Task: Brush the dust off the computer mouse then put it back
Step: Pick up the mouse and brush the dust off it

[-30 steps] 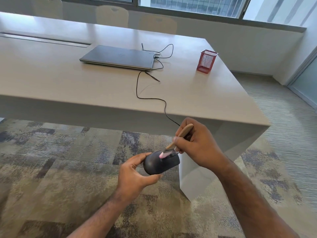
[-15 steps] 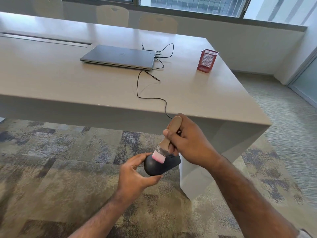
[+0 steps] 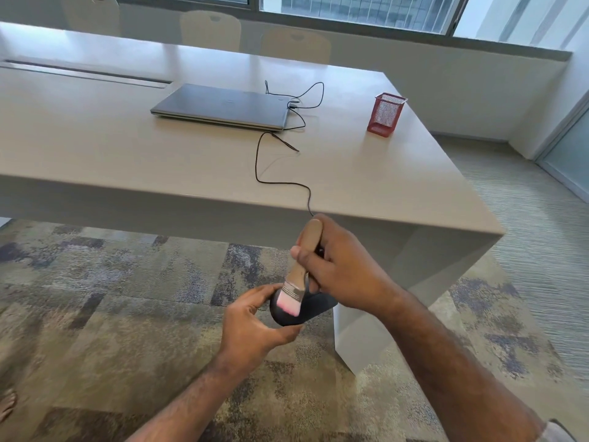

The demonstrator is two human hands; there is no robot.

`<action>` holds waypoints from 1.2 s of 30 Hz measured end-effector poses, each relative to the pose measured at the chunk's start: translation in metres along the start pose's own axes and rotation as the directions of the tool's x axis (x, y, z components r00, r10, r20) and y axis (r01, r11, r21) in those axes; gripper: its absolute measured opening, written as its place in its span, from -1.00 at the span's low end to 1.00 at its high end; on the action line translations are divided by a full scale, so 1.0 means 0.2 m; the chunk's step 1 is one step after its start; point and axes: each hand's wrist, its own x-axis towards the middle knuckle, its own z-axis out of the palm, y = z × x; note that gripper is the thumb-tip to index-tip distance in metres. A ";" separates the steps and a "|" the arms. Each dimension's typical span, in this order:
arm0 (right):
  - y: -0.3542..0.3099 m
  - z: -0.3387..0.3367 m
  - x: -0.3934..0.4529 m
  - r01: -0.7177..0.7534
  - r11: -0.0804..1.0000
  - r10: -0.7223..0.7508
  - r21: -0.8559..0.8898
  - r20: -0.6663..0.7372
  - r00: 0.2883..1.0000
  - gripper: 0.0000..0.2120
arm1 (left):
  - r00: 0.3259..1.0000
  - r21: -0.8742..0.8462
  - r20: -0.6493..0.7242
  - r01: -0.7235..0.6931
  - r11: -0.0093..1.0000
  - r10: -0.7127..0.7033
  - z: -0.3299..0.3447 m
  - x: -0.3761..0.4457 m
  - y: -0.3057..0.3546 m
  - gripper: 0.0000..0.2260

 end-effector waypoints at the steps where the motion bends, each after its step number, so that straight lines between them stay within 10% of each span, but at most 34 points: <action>1: 0.00 0.01 0.00 -0.004 0.999 0.004 -0.042 0.007 1.000 -0.84 | 1.000 -0.001 0.004 -0.001 1.000 0.001 0.00 0.00 0.00 -0.44; 27: 0.12 -0.05 0.08 -0.187 0.981 0.165 -0.049 -0.299 0.940 -0.88 | 0.999 0.011 0.041 -0.033 0.999 0.033 0.02 -0.02 -0.05 -0.36; 36: 0.13 -0.01 -0.03 0.004 0.994 -0.001 0.107 -0.029 1.000 -0.87 | 0.999 -0.073 0.045 0.032 0.997 -0.029 0.02 0.01 -0.04 -0.40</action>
